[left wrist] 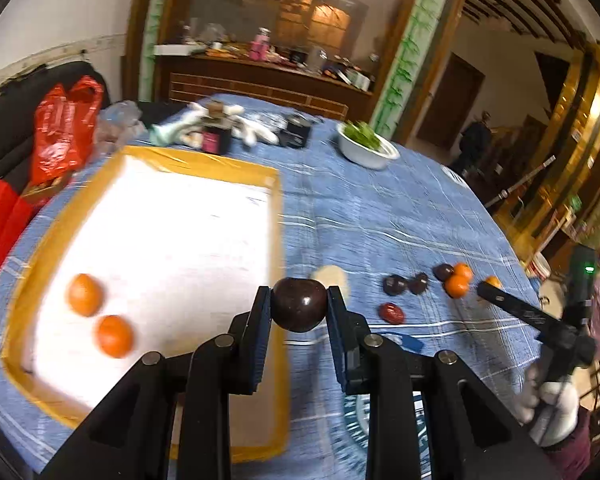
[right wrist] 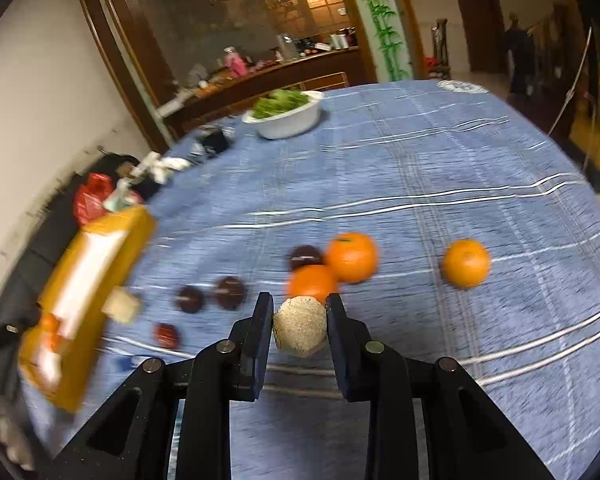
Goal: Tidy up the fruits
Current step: 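Release the plum into the tray with the left tool while the right tool drops the slice there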
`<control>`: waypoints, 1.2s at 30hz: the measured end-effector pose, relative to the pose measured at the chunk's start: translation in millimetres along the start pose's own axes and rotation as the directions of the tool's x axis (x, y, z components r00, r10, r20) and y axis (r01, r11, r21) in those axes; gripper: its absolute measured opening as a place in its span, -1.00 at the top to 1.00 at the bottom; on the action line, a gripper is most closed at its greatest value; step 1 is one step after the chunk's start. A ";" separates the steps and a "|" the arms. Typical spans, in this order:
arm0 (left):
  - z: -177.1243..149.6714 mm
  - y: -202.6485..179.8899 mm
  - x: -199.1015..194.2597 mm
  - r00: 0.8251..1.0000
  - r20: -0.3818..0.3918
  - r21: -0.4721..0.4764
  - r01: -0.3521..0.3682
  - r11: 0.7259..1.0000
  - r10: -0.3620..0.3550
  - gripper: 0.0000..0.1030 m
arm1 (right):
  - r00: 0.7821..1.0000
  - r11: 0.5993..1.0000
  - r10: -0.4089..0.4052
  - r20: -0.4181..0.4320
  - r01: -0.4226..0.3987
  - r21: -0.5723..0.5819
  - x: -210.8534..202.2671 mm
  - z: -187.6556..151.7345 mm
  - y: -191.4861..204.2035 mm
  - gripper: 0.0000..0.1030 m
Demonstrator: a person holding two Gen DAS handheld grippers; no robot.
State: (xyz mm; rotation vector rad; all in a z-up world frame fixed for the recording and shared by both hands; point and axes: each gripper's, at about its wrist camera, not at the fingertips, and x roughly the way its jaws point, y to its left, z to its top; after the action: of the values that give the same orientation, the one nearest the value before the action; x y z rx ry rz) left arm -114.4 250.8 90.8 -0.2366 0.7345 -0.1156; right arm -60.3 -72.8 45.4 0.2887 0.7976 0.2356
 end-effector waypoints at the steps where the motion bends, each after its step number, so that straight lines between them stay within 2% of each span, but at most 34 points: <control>1: 0.8 7.6 -5.8 1.000 0.011 -0.012 -0.004 1.000 0.004 0.49 | 0.998 0.998 0.058 -0.005 -0.058 0.020 -6.5 1.9 6.5 0.44; 3: 3.0 22.1 -17.0 0.999 0.033 -0.040 -0.003 0.999 0.005 0.49 | 0.985 0.984 0.169 -0.019 -0.168 0.052 -14.2 7.0 18.4 0.43; 4: 4.7 29.4 -22.9 0.999 0.048 -0.053 -0.004 0.999 0.006 0.49 | 0.964 0.963 0.262 -0.033 -0.259 0.079 -17.9 11.6 28.0 0.43; 5: 6.3 36.2 -28.3 0.998 0.061 -0.063 -0.006 0.998 0.010 0.49 | 0.947 0.945 0.319 -0.042 -0.314 0.096 -19.1 15.1 34.4 0.43; 7: 9.9 48.8 -37.1 0.996 0.083 -0.076 -0.019 0.997 0.025 0.49 | 0.889 0.887 0.453 -0.066 -0.441 0.141 -18.9 24.1 52.8 0.42; 9: 14.9 61.3 -41.8 0.994 0.099 -0.081 -0.047 0.996 0.055 0.49 | 0.833 0.829 0.548 -0.074 -0.530 0.182 -17.7 29.2 69.3 0.42; 11: 20.1 74.6 -41.2 0.992 0.102 -0.096 -0.065 0.993 0.075 0.49 | 0.761 0.758 0.643 -0.084 -0.616 0.215 -13.8 36.8 94.7 0.42; 12: 23.1 81.5 -40.2 0.992 0.099 -0.105 -0.070 0.992 0.080 0.49 | 0.746 0.747 0.659 -0.097 -0.633 0.203 -11.6 40.5 111.9 0.41; 14: 29.7 96.1 -33.3 0.992 0.086 -0.123 -0.076 0.989 0.087 0.49 | 0.748 0.760 0.649 -0.135 -0.632 0.152 -5.4 40.8 143.6 0.41; 16: 34.0 108.3 -21.0 0.993 0.061 -0.133 -0.092 0.987 0.101 0.49 | 0.764 0.786 0.617 -0.192 -0.613 0.086 9.4 36.7 179.8 0.41; 19: 35.8 124.4 -1.7 0.995 0.014 -0.153 -0.093 0.984 0.096 0.49 | 0.768 0.804 0.584 -0.264 -0.591 0.059 37.9 25.9 212.5 0.41; 21: 35.9 135.9 13.7 0.996 -0.023 -0.176 -0.091 0.980 0.088 0.49 | 0.786 0.833 0.528 -0.321 -0.552 0.019 64.5 13.0 236.0 0.41; 25: 36.3 160.6 38.0 0.995 -0.078 -0.240 -0.074 0.968 0.057 0.49 | 0.805 0.872 0.436 -0.402 -0.488 -0.031 107.6 -5.7 257.8 0.41; 29: 34.8 171.8 53.2 0.994 -0.109 -0.274 -0.056 0.960 0.027 0.49 | 0.803 0.892 0.393 -0.448 -0.450 -0.025 137.4 -18.2 259.8 0.41; 35: 33.9 172.2 57.0 0.993 -0.121 -0.283 -0.047 0.958 0.013 0.46 | 0.849 0.913 0.327 -0.416 -0.397 -0.095 136.0 -14.9 268.2 0.37; 36: 34.1 172.4 55.6 0.993 -0.119 -0.286 -0.044 0.957 0.010 0.43 | 0.848 0.914 0.326 -0.417 -0.396 -0.092 138.0 -14.5 269.0 0.30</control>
State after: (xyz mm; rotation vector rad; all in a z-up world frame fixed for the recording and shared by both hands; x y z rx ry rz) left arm -46.6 413.1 35.4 -0.5016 0.8701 0.0049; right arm -4.0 224.4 35.5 0.2259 1.1129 0.7381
